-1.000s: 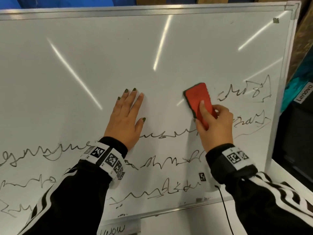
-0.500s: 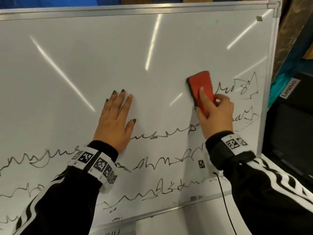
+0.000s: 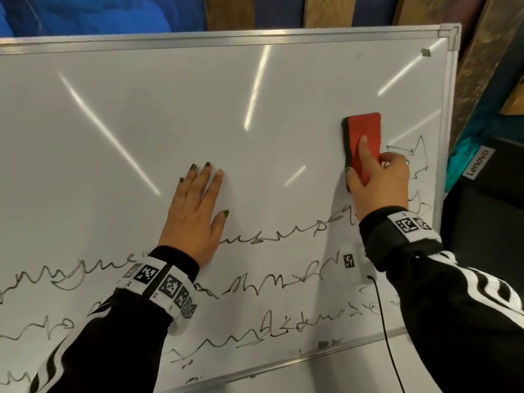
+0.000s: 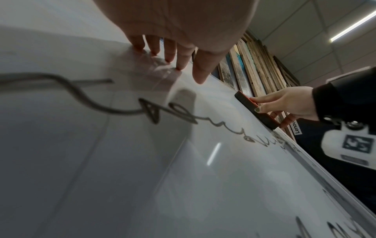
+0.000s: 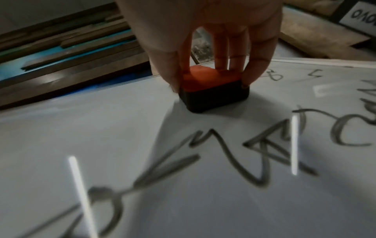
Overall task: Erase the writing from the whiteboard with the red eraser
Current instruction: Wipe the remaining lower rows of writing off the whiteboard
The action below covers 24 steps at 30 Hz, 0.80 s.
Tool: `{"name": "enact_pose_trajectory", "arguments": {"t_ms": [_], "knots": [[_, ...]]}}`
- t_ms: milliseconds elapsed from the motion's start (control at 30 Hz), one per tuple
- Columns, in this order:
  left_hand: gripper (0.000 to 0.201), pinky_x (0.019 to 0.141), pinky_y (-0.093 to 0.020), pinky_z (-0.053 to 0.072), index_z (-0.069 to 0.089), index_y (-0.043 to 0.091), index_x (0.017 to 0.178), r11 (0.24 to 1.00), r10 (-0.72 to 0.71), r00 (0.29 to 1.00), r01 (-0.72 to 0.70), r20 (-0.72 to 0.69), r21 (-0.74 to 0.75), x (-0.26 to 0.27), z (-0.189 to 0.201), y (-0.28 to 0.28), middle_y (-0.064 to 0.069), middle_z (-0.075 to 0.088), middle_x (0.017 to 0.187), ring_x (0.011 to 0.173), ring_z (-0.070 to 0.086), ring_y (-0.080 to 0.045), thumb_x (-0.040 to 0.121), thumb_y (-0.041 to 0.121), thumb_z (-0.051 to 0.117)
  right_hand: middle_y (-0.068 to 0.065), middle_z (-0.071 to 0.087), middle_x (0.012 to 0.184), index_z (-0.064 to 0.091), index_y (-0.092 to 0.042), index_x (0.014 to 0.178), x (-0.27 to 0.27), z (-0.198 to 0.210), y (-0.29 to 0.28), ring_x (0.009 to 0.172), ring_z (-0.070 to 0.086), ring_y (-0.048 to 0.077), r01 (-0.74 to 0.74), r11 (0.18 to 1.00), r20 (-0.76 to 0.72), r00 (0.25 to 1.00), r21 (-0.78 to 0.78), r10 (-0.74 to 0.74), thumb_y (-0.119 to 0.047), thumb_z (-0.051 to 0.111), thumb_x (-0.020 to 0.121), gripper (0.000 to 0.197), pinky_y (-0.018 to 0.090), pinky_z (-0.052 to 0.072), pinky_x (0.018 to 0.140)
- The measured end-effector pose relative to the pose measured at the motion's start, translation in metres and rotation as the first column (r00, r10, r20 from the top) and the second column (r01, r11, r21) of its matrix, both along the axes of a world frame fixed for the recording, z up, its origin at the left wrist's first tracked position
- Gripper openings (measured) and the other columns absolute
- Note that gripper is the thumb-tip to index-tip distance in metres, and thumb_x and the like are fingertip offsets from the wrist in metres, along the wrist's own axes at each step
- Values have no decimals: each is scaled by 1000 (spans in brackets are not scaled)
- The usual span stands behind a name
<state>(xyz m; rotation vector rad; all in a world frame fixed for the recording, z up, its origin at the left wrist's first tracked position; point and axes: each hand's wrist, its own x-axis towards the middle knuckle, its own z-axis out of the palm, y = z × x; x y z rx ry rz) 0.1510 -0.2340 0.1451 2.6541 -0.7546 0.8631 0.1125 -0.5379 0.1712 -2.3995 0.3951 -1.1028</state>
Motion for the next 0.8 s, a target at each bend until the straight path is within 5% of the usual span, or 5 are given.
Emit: {"name": "enact_pose_trajectory", "arguments": {"t_ms": [233, 400, 600, 800], "knots": [[62, 115, -25, -4, 20, 15, 147, 1000, 0, 1000, 0, 4, 8, -1, 1, 2, -6, 18, 154, 142, 6, -20, 91, 38, 30, 20, 36, 125, 31, -31, 144, -22, -40, 28, 109, 41, 33, -105, 990, -5, 994, -91, 105, -23, 59, 88, 64, 39, 43, 93], [62, 115, -25, -4, 19, 16, 148, 1000, -1, 1000, 1, 0, 2, -2, 1, 1, -5, 16, 154, 142, 4, -18, 91, 37, 31, 20, 33, 131, 28, -31, 145, -5, -6, -9, 119, 36, 33, 12, 1000, -44, 999, -18, -12, -27, 55, 91, 61, 29, 31, 99], [62, 116, -27, -2, 19, 15, 148, 1000, 10, 1000, -11, 6, 23, -1, 0, 2, -4, 16, 154, 142, 5, -19, 91, 37, 31, 20, 33, 129, 29, -31, 145, -25, -37, 5, 117, 37, 32, 6, 1000, -62, 998, 21, -5, -25, 58, 90, 63, 30, 32, 100], [63, 116, -29, -1, 17, 16, 148, 1000, 14, 1000, -14, -2, 12, 0, -1, 0, -3, 14, 154, 143, 4, -19, 91, 37, 31, 19, 34, 128, 26, -33, 146, -1, 2, -34, 116, 38, 34, 115, 993, -98, 989, 32, -112, -31, 52, 93, 59, 34, 33, 103]]}}
